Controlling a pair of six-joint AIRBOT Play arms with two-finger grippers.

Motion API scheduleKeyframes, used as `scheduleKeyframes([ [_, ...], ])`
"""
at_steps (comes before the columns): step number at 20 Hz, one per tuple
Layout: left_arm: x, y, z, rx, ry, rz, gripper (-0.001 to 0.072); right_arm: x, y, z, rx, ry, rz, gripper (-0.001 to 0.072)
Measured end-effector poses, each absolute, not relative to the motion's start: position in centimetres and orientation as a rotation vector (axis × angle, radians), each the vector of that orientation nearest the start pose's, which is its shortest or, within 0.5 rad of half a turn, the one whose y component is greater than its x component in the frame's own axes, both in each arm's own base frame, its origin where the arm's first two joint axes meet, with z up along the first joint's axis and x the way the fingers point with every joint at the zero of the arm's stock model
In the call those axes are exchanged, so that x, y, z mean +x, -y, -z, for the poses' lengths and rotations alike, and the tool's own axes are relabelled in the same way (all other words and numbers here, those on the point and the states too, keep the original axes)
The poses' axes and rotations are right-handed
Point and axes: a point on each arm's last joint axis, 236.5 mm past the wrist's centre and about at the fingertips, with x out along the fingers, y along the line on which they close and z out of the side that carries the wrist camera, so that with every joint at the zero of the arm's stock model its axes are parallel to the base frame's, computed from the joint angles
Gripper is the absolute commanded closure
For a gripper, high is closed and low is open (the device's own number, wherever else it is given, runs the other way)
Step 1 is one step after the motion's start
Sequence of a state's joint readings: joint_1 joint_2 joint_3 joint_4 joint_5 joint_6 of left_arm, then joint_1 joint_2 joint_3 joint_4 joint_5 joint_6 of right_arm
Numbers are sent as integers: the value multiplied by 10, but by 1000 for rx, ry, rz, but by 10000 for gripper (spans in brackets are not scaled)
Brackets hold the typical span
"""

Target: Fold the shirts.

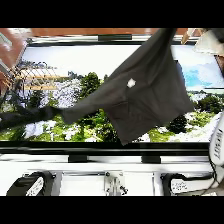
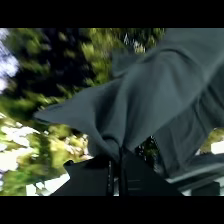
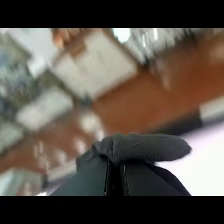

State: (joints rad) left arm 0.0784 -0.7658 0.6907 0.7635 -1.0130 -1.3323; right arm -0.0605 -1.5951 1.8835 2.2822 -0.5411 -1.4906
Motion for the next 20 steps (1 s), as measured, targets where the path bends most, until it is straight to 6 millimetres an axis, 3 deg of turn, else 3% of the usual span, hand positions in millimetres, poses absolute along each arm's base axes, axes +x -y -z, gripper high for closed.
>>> scheduleKeyframes([
  [1, 300, 129, -62, -609, -957, 427, 666, 617, -61, -257, 752, -358, -240, 562],
  [3, 293, 138, -43, -651, -981, 424, 666, 614, -92, -192, 752, -571, -274, 201],
  [4, 293, 141, -40, -665, -980, 423, 665, 607, -101, -170, 744, -658, -288, 201],
  [6, 295, 144, -42, -666, -963, 432, 666, 588, -108, -146, 713, -791, -320, 201],
  [8, 302, 146, -55, -650, -922, 450, 665, 563, -99, -145, 674, -878, -339, 201],
  [11, 314, 147, -82, -620, -851, 477, 665, 502, -66, -151, 535, -1041, -319, 201],
  [14, 322, 148, -104, -602, -799, 495, 666, 429, -17, -146, 357, -1207, -165, 201],
  [15, 324, 148, -108, -599, -790, 498, 666, 405, -9, -143, 334, -1248, -128, 200],
  [16, 325, 148, -111, -595, -783, 501, 666, 380, -8, -135, 329, -1291, -111, 177],
  [17, 325, 148, -113, -592, -777, 502, 665, 357, -10, -123, 341, -1333, -98, 40],
  [19, 326, 147, -116, -576, -767, 509, 666, 309, -26, -88, 430, -1418, -101, 40],
  [20, 326, 148, -117, -567, -762, 513, 665, 288, -45, -67, 508, -1458, -131, 40],
])
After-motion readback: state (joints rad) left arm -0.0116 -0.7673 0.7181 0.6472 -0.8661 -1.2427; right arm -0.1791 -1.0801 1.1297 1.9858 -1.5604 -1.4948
